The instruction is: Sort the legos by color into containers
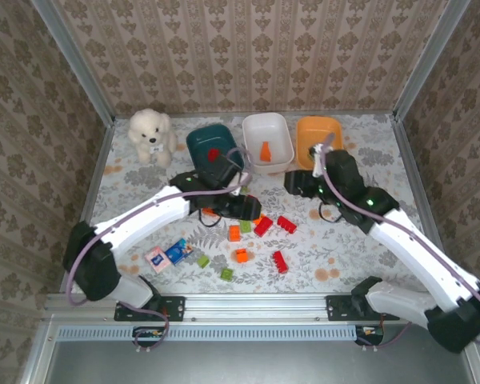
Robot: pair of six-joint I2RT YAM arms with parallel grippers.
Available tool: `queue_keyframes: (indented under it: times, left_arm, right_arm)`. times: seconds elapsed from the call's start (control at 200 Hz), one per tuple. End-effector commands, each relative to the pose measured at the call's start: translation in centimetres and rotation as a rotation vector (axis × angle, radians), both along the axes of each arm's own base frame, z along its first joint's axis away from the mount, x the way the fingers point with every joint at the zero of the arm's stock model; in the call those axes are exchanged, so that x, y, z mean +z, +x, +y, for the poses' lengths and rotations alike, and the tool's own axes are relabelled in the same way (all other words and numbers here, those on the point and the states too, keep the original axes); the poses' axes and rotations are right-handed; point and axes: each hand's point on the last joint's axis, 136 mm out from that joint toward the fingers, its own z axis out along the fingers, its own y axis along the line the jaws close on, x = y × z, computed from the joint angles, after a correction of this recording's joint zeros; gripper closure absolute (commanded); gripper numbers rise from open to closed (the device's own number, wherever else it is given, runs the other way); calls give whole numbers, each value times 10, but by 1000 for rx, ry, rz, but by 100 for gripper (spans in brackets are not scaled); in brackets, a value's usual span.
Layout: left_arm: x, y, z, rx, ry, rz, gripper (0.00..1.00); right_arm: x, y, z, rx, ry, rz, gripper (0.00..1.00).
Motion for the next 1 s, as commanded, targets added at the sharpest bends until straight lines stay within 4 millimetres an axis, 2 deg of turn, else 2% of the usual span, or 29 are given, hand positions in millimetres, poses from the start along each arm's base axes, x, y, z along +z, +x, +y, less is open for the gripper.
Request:
queue_keyframes:
  times: [0.0,0.14,0.24,0.4,0.645,0.9,0.995]
  left_arm:
    - [-6,6,-24,10,17,31,31]
    - [-30,13,-63,103,56,191,33]
    - [-51,8,-85,189,89,351,35]
    - [-68,1,-114,284,121,476,34]
    - [-106,-7,-118,522,155,619,32]
    - [-121,7,-122,577,205,583,32]
    - [-129,12,-124,590,217,575,36]
  right_arm:
    - [3,-26,-35,-128,5,-5,30]
    - [8,-45,-57,-171,-23,-32,27]
    - [12,-53,-62,-168,-26,-40,27]
    - [17,-61,-66,-163,-28,-50,27]
    - [21,-72,-74,-164,-27,-71,27]
    - [26,-77,-79,-169,-30,-87,27]
    - [25,-77,-78,-165,-30,-86,27]
